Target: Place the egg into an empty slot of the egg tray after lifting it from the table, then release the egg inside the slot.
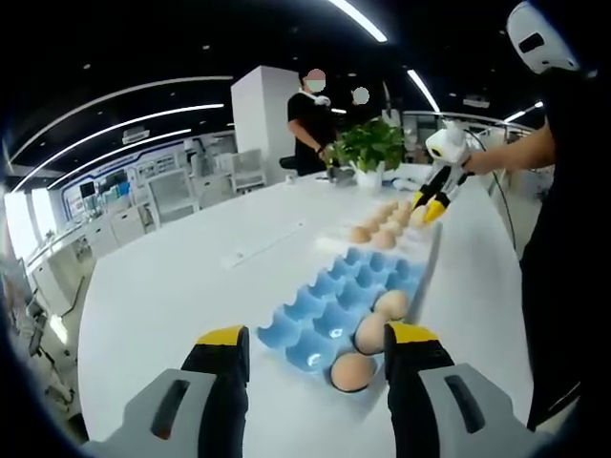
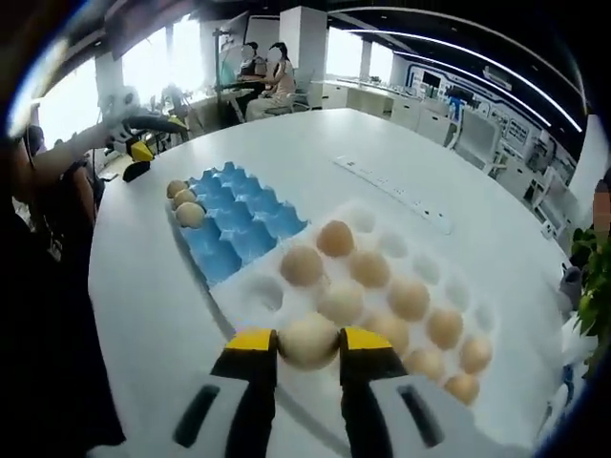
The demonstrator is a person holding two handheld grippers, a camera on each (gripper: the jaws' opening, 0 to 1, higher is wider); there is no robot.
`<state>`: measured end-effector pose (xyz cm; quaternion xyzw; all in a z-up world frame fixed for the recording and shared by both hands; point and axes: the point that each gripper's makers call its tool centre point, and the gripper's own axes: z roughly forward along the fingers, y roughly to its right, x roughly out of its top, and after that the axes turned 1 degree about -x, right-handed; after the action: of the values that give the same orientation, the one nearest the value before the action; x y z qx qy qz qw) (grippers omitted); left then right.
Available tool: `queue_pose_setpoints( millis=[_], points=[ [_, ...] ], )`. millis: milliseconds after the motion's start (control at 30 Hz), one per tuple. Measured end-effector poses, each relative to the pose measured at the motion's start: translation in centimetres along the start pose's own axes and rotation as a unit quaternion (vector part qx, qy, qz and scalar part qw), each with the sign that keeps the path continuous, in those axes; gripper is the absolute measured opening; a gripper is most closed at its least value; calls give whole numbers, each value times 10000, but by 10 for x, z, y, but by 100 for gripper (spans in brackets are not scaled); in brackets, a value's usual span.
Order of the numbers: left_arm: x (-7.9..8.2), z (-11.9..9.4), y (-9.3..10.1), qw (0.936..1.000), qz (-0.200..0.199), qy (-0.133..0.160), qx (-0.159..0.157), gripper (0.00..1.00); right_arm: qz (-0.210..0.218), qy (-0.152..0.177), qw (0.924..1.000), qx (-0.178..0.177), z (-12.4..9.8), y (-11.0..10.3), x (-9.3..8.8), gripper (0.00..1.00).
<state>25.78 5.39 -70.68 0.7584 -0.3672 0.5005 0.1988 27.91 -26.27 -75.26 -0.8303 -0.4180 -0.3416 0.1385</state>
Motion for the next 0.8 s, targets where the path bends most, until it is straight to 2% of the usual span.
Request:
queue_pose_setpoints(
  millis=[133, 400, 500, 800],
  points=[
    [0, 0, -1, 10000, -3, 6, 10, 58, -111, 16, 9998, 171, 8, -11, 7, 25],
    [-1, -1, -1, 10000, -8, 7, 11, 58, -481, 173, 9965, 660, 32, -48, 35, 25],
    [0, -1, -2, 10000, -12, 17, 23, 58, -502, 179, 9959, 726, 36, -53, 39, 25],
    [-2, -2, -2, 10000, -26, 27, 45, 57, -834, 241, 9893, 1169, 54, -88, 55, 25]
  ],
)
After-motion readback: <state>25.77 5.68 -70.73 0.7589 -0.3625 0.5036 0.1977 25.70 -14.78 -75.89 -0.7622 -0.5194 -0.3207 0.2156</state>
